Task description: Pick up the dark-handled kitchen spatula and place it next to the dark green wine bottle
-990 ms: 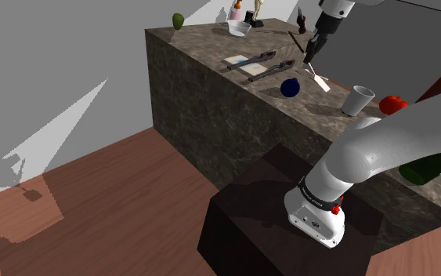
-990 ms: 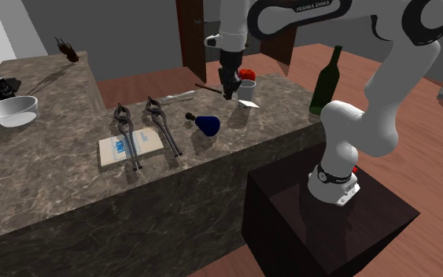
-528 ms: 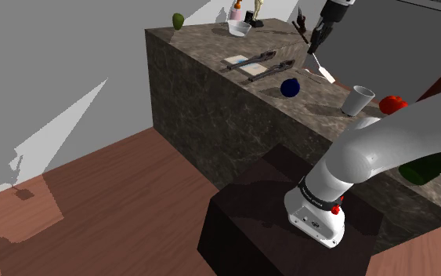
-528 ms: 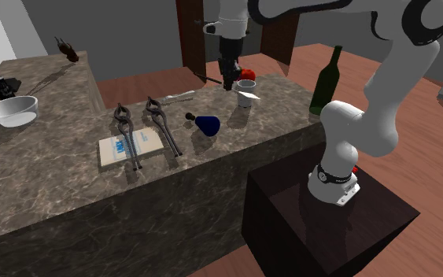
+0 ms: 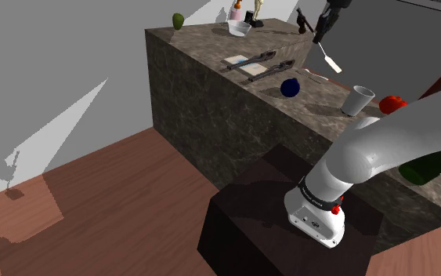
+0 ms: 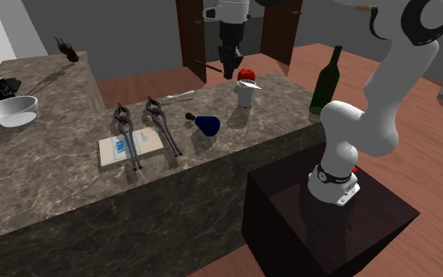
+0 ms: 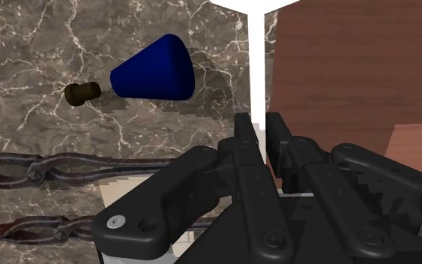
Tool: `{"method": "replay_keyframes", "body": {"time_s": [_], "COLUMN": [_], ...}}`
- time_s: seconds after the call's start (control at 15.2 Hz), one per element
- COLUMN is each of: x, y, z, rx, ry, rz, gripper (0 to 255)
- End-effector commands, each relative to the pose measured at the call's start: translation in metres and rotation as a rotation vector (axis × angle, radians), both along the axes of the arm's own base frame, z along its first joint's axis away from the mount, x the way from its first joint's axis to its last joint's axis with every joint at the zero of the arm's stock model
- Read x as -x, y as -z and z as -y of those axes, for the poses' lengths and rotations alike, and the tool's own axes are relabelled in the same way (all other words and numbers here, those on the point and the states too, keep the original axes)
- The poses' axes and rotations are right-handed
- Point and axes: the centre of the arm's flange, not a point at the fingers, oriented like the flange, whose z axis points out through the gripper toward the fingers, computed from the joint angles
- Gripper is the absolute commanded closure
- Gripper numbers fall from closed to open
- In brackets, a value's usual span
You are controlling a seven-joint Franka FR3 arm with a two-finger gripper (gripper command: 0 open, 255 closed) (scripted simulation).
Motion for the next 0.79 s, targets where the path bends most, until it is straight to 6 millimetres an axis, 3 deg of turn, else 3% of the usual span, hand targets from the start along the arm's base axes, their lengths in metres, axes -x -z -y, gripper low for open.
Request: {"method": "replay_keyframes", "body": {"time_s": [0.0, 0.73], "x": [0.0, 0.0], "y": [-0.011, -0.069], "z": [0.0, 0.0], "rx": [0.0, 0.0], "ry": [0.0, 0.0], "rz": [0.0, 0.0], "gripper": [255, 255]}}
